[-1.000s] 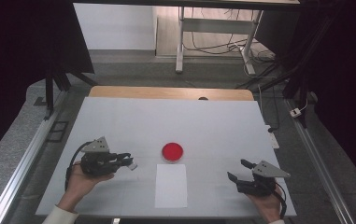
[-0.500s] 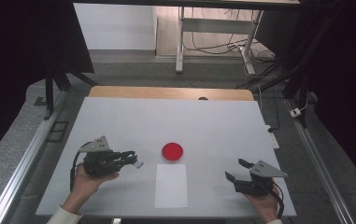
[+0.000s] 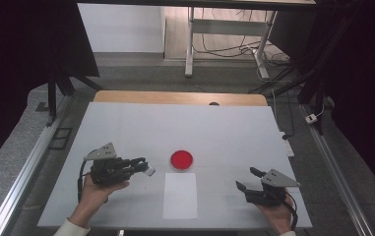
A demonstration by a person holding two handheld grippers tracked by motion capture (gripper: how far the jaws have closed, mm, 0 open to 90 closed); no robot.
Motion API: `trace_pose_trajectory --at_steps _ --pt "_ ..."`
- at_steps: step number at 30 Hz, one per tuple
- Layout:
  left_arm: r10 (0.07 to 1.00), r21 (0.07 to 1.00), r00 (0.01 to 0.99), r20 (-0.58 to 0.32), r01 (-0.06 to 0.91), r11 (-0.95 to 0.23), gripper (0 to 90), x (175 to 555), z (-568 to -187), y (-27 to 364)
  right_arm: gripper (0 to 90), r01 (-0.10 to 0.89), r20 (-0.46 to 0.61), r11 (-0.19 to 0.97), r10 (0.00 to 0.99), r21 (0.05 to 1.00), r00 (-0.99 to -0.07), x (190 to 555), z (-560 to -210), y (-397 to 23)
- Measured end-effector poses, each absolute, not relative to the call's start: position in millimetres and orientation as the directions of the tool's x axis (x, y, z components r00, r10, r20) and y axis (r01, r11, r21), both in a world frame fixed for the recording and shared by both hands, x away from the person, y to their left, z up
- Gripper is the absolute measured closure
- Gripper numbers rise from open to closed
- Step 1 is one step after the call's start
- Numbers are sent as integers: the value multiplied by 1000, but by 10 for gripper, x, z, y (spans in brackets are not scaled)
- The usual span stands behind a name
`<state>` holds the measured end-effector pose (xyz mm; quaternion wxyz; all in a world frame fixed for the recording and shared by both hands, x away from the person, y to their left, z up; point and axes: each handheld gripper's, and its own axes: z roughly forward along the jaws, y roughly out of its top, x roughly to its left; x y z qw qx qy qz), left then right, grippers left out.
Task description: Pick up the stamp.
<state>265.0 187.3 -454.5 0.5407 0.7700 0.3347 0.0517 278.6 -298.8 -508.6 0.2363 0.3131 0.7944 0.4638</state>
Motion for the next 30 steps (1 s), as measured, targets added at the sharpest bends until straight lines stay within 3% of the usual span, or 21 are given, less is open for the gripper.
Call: trace_pose_trajectory --at_steps 30 --pt "518 866 795 -316 464 -184 759 2773 -4590 1216 252 269 -90 378 710 886 -699 2834 -5105 -2935"
